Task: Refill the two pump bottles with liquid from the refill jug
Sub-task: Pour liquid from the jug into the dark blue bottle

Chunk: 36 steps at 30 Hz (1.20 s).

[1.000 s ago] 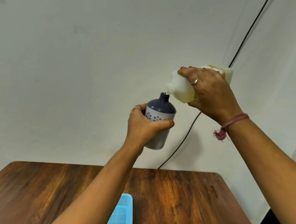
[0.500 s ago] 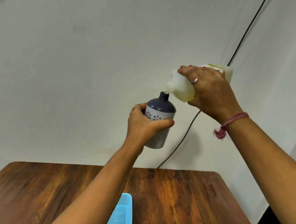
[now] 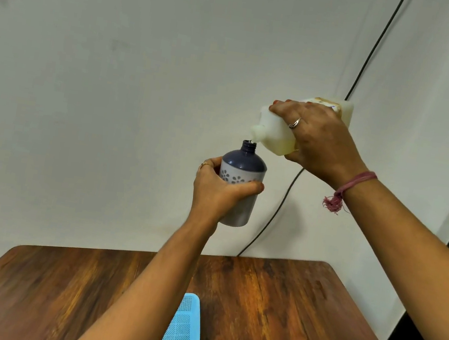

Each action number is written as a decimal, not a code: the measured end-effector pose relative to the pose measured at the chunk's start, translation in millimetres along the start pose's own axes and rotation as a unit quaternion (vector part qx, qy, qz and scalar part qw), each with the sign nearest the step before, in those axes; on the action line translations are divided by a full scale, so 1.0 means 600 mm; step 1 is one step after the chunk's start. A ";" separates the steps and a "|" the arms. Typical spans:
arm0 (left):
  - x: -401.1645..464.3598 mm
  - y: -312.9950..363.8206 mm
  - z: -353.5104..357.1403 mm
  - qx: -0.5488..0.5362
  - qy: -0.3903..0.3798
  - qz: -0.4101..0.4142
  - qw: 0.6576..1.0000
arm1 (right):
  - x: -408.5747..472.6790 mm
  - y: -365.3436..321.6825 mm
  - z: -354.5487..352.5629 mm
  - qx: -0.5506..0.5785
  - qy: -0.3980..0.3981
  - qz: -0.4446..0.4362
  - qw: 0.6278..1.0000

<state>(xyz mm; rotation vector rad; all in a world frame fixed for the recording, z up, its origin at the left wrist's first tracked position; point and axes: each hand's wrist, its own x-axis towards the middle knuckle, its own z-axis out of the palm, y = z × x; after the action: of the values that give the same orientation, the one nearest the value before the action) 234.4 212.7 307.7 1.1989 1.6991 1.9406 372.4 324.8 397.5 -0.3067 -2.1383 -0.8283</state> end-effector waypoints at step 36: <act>-0.017 0.010 -0.009 0.002 -0.002 0.004 1.000 | 0.003 -0.011 -0.022 -0.002 -0.006 -0.011 1.000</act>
<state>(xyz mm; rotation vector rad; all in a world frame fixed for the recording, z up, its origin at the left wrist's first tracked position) 238.2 200.5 309.4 1.2131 1.6986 1.9391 376.2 311.2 402.0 -0.2919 -2.1545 -0.8457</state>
